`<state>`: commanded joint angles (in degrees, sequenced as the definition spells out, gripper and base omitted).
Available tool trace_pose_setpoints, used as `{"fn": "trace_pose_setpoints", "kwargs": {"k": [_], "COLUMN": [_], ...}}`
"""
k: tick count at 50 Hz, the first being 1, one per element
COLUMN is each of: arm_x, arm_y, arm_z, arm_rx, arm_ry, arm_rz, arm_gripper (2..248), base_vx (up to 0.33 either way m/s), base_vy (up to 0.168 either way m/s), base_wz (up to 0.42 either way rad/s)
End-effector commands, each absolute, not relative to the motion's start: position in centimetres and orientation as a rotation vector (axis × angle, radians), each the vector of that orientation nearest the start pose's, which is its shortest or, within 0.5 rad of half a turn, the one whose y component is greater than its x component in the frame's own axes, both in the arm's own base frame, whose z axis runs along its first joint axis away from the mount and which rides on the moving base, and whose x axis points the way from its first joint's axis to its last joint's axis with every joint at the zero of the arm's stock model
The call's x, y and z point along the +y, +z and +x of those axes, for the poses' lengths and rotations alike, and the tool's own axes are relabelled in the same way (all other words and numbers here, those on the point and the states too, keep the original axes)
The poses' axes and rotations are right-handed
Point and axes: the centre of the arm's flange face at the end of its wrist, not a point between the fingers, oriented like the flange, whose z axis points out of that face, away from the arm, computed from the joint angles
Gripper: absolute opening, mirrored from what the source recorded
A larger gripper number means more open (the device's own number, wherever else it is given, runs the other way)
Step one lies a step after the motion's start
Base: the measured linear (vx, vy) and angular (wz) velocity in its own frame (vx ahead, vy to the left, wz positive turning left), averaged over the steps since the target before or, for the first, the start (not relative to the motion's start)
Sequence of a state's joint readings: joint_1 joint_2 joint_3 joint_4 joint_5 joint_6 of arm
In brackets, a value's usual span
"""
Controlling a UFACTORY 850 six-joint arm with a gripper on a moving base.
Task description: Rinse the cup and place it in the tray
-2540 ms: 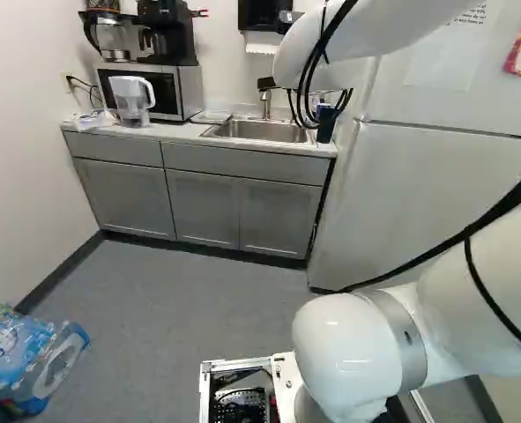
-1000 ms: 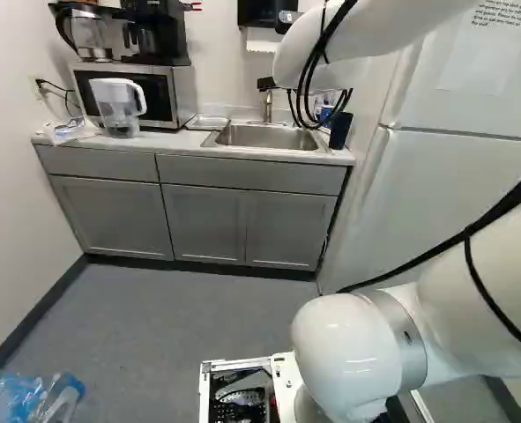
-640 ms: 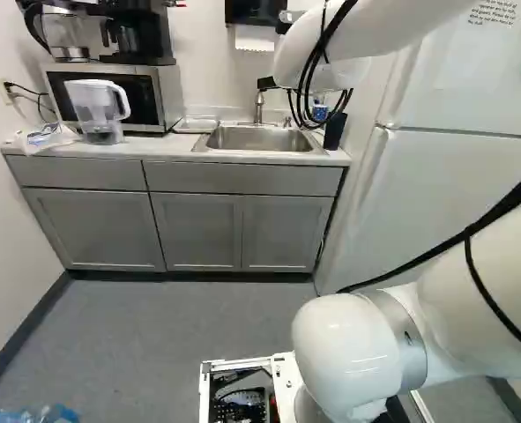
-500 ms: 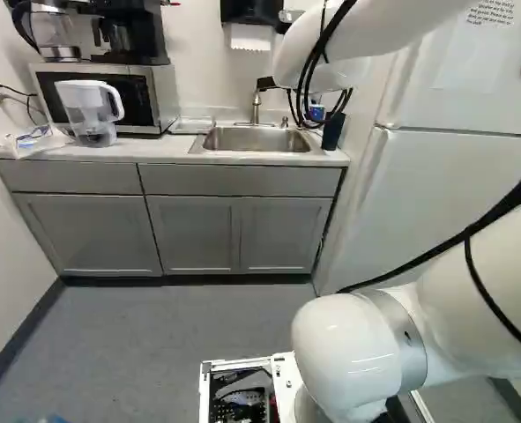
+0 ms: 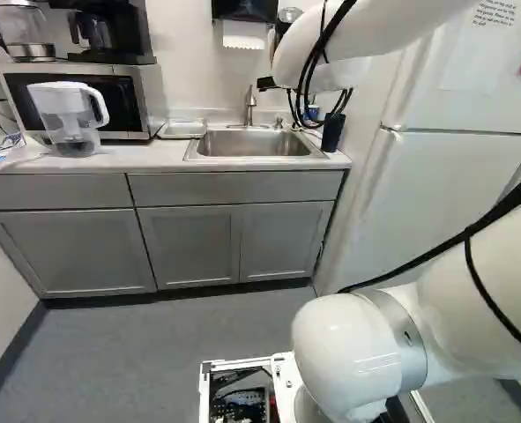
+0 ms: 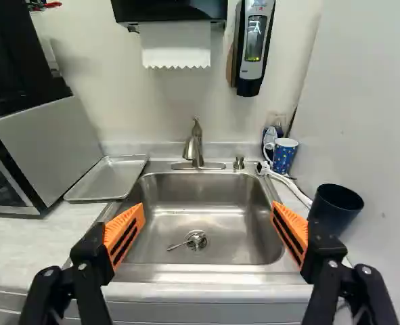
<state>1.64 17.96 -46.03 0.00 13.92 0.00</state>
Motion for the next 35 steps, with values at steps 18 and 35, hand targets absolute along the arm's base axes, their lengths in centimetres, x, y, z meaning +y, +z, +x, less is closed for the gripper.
{"fn": "trace_pose_setpoints", "kwargs": {"k": [18,35], "arm_x": [1.19,1.19], "arm_y": [66.41,66.41], "arm_z": [41.62,41.62], "arm_rx": [-0.035,-0.035], "arm_ry": [-1.964,-1.964], "arm_rz": [-2.429,-2.429], "arm_gripper": [247,247], "base_vx": [0.091,0.087], "base_vy": [0.116,0.095], "base_wz": [-0.024,-0.136]}}
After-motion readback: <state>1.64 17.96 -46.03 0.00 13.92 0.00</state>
